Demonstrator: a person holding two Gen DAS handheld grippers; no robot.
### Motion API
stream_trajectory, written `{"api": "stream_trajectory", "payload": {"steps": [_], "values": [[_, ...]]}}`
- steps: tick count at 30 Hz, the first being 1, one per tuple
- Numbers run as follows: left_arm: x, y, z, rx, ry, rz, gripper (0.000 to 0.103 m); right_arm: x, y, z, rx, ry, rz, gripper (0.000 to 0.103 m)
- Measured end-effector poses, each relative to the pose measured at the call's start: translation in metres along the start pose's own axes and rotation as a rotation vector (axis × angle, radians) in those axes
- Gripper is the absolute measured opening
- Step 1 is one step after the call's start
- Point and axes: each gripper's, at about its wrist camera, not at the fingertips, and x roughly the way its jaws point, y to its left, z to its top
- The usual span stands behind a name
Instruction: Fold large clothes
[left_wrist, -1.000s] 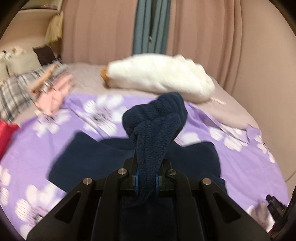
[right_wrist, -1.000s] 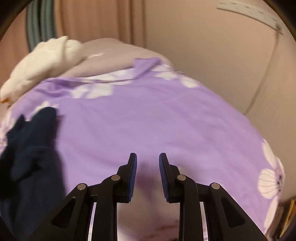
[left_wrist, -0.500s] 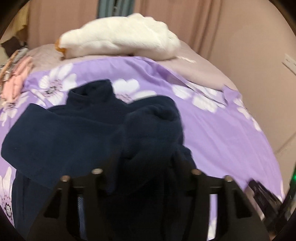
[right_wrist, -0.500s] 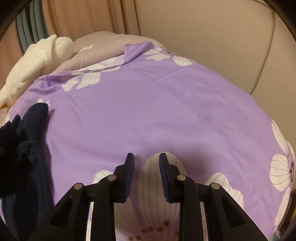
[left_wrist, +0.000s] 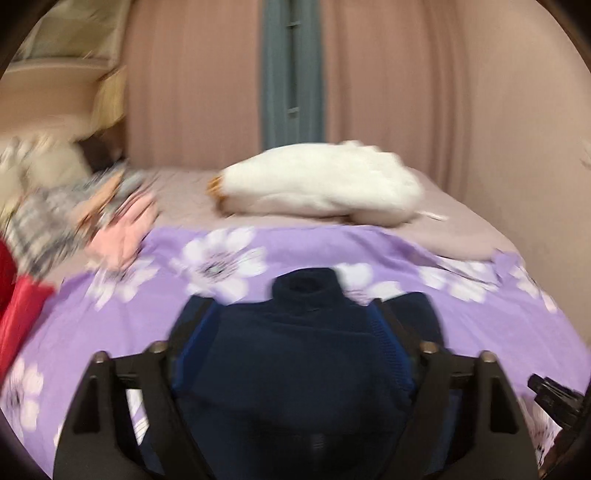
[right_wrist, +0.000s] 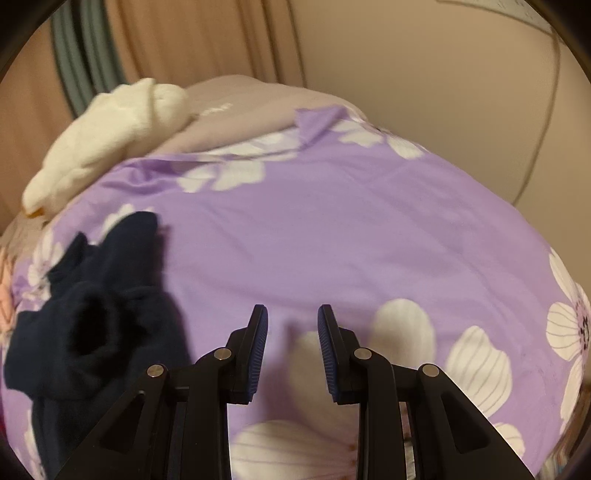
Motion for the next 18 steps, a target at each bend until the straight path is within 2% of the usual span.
{"api": "stream_trajectory", "payload": {"steps": [1,2,3,5,8,10,12,15,17,18], "values": [[0.005,0.019,0.0,-0.051,0.03,-0.006,0.06,-0.004,0.009,0.001,-0.011,-0.011,0.01,0.027],[0.01,0.038,0.0,-0.099,0.062,-0.003,0.054,-0.008,0.02,0.002,-0.024,-0.021,0.022,0.027],[0.014,0.056,0.0,-0.137,0.084,0.022,0.052,-0.011,0.029,0.003,-0.035,-0.029,0.036,0.027],[0.018,0.084,0.0,-0.171,0.082,0.083,0.039,-0.016,0.053,0.003,-0.065,-0.046,0.079,0.027],[0.027,0.113,-0.004,-0.155,0.051,0.179,0.036,-0.019,0.09,0.001,-0.121,-0.062,0.14,0.027],[0.039,0.127,-0.012,-0.162,0.08,0.203,0.037,-0.014,0.114,-0.001,-0.143,-0.063,0.187,0.027],[0.063,0.142,-0.027,-0.199,0.145,0.191,0.037,-0.005,0.133,-0.005,-0.169,-0.058,0.214,0.027],[0.102,0.149,-0.061,-0.222,0.22,0.191,0.037,0.028,0.158,-0.015,-0.211,-0.015,0.173,0.027],[0.115,0.152,-0.082,-0.219,0.21,0.177,0.037,0.063,0.163,-0.025,-0.233,0.027,0.136,0.027],[0.13,0.154,-0.099,-0.223,0.239,0.168,0.037,0.075,0.161,-0.03,-0.241,0.021,0.129,0.027]]}}
